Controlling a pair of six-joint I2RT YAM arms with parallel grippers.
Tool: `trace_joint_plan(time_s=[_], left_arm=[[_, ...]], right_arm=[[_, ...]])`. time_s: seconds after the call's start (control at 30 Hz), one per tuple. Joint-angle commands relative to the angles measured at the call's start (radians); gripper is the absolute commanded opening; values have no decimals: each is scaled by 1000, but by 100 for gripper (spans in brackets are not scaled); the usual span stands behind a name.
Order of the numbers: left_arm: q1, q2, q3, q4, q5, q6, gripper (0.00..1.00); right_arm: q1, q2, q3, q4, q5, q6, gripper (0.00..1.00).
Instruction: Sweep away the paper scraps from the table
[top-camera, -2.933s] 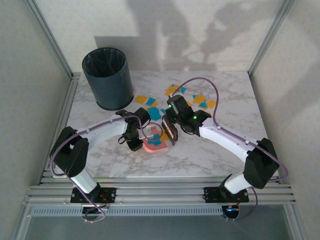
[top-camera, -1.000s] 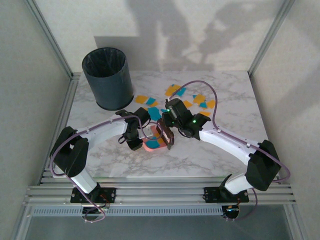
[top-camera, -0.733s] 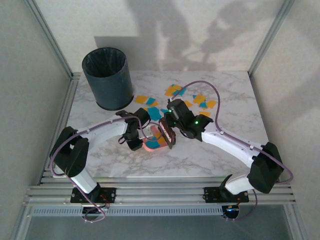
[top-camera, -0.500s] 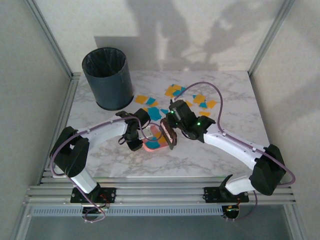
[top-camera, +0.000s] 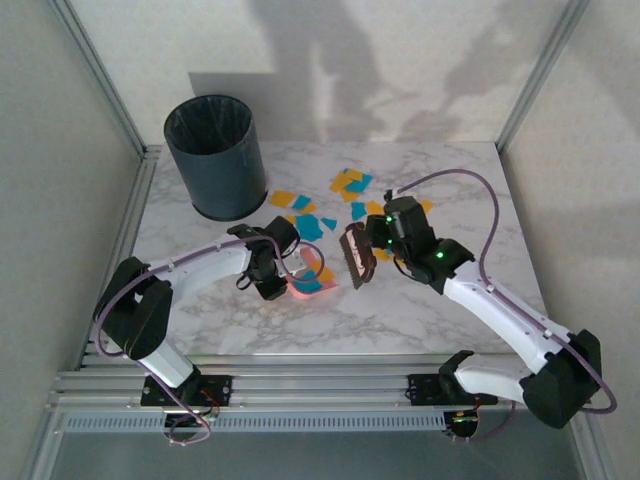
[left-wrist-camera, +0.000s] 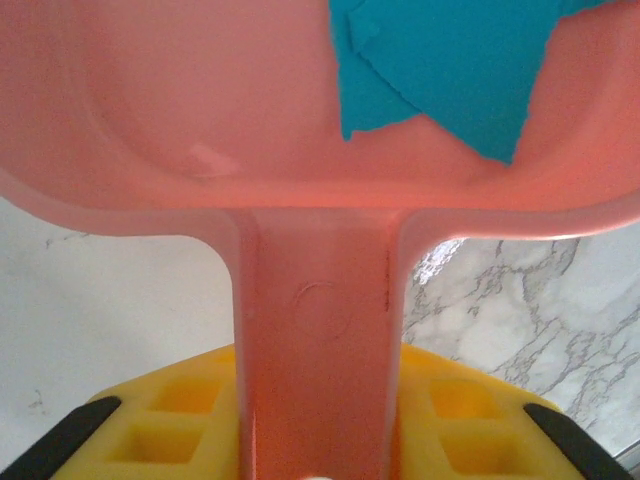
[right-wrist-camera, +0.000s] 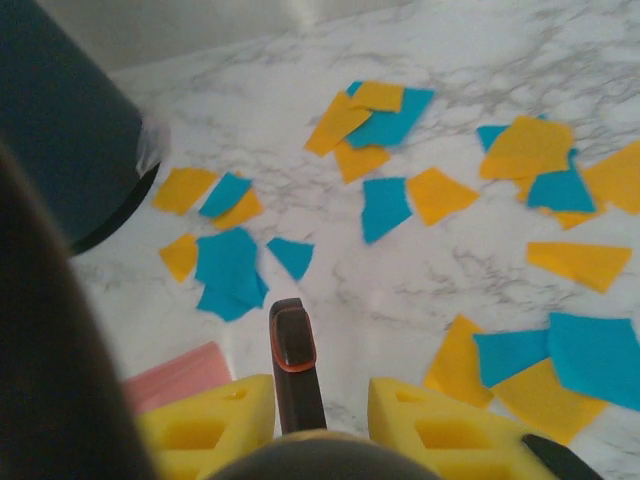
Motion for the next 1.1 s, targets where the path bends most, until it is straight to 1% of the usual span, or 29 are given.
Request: trace_joint_plan(time_s=[0.0,0.13,0.27,0.43,0.67,1.07], left_arm=[[-1,-4,81,-28,9,-54,0],[12,-6,125,-28,53,-76,0],[24,-23,150,-24,88,-95,0],[42,-46,201,-2,165,-126,0],[78,-47,316,17,173,-176,0],[159,13,552,-25,258,-215,0]], right_arm=[[-50,-40,-17,-19,-21,-7,6],[-116,-75,-25,-46,-67,-26,5],[-160,-90,-11,-101,-66,-43,5],[-192,-112,-6,-133,-60,-59,5],[-205,-120,-13,-128,-88,-57,5],[-205,-112,-11,-115,-140,-46,5]])
